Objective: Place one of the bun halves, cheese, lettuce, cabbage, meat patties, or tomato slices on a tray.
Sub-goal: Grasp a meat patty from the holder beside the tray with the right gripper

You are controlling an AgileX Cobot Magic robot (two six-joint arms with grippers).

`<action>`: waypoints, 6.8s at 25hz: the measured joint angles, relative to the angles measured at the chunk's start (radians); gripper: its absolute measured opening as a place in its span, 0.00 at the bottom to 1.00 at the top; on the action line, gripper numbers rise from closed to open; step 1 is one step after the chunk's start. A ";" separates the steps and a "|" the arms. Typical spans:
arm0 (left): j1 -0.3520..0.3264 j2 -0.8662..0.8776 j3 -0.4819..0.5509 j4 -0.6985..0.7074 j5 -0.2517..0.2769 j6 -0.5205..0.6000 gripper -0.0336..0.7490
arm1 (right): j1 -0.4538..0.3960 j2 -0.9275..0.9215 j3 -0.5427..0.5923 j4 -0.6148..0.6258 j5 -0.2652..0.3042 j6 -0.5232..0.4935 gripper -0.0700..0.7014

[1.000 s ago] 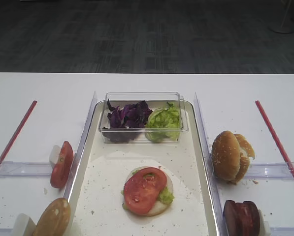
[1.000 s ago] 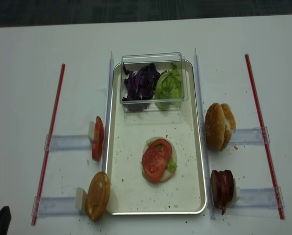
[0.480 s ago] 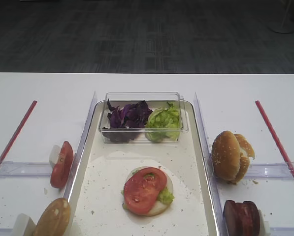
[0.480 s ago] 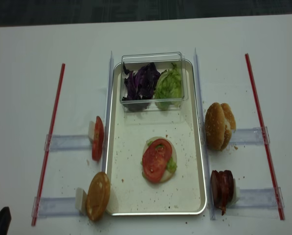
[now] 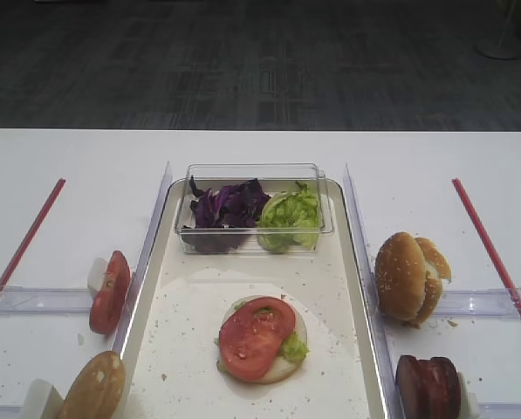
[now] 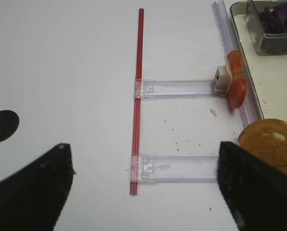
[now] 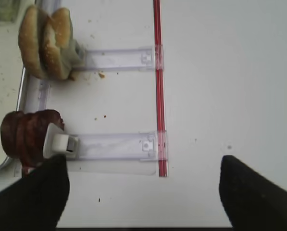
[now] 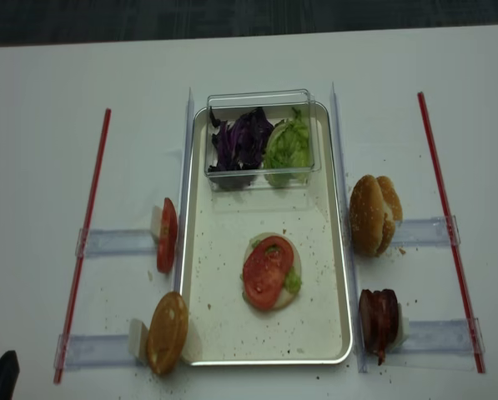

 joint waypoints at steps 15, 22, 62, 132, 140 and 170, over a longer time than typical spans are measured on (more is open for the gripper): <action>0.000 0.000 0.000 0.000 0.000 0.000 0.76 | 0.000 0.600 0.000 0.000 -0.041 0.000 0.91; 0.000 0.000 0.000 0.000 0.000 0.000 0.76 | 0.000 0.730 0.000 -0.017 -0.051 0.000 0.91; 0.000 0.000 0.000 0.000 0.000 0.000 0.76 | 0.437 0.940 -0.221 0.075 -0.160 0.226 0.87; 0.000 0.000 0.000 0.000 0.000 0.000 0.76 | 0.719 1.220 -0.324 0.101 -0.244 0.373 0.66; 0.000 0.000 0.000 0.000 0.000 0.000 0.76 | 0.719 1.220 -0.325 0.027 -0.208 0.412 0.47; 0.000 0.000 0.000 0.000 0.000 0.000 0.76 | 0.719 1.135 -0.439 0.007 -0.091 0.415 0.24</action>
